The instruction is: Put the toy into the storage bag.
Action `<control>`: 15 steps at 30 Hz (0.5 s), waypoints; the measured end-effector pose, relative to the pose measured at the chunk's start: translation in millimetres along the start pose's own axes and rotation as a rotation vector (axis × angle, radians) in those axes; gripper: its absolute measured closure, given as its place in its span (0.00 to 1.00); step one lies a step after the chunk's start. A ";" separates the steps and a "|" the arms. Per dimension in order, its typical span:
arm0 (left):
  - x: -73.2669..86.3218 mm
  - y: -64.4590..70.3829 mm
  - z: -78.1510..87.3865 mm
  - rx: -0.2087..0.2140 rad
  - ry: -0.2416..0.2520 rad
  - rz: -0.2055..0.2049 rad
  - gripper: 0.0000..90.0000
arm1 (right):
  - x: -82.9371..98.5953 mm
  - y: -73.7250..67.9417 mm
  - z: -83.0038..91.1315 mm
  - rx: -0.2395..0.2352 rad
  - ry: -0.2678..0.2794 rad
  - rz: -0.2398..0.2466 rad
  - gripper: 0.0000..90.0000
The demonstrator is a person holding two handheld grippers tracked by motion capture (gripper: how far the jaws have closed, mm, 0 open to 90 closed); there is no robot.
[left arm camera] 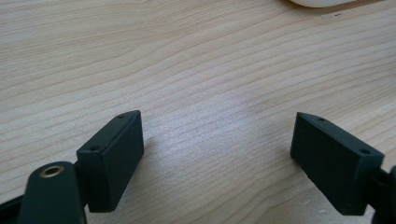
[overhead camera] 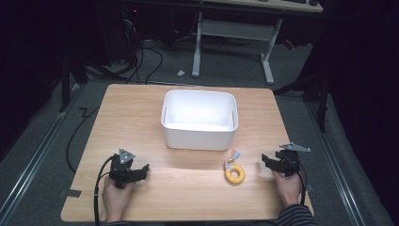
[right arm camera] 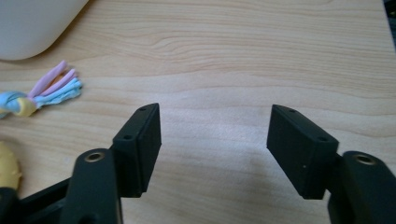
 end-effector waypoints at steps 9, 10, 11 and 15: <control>0.0 0.1 -0.1 -0.001 0.000 -0.001 0.19 | -4.9 -5.4 12.6 -0.033 -0.004 0.047 0.48; 0.0 0.2 -0.1 -0.001 0.000 -0.001 0.19 | -5.6 -6.5 14.0 -0.038 0.002 0.047 0.48; 0.0 0.2 -0.1 -0.001 0.001 0.000 0.19 | -6.3 -7.6 15.4 -0.045 0.004 0.053 0.48; 0.0 0.2 -0.1 0.000 0.000 0.000 0.19 | -8.6 -11.5 21.0 -0.063 0.017 0.072 0.50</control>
Point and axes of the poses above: each handheld gripper's, and its own axes: z roughly backward along the jaws, x roughly out of its underside, y roughly to its right, the point moved 3 cm from there along -z, roughly forward along the jaws, and after that the axes turned 2 degrees about x, right-handed, at the moved point
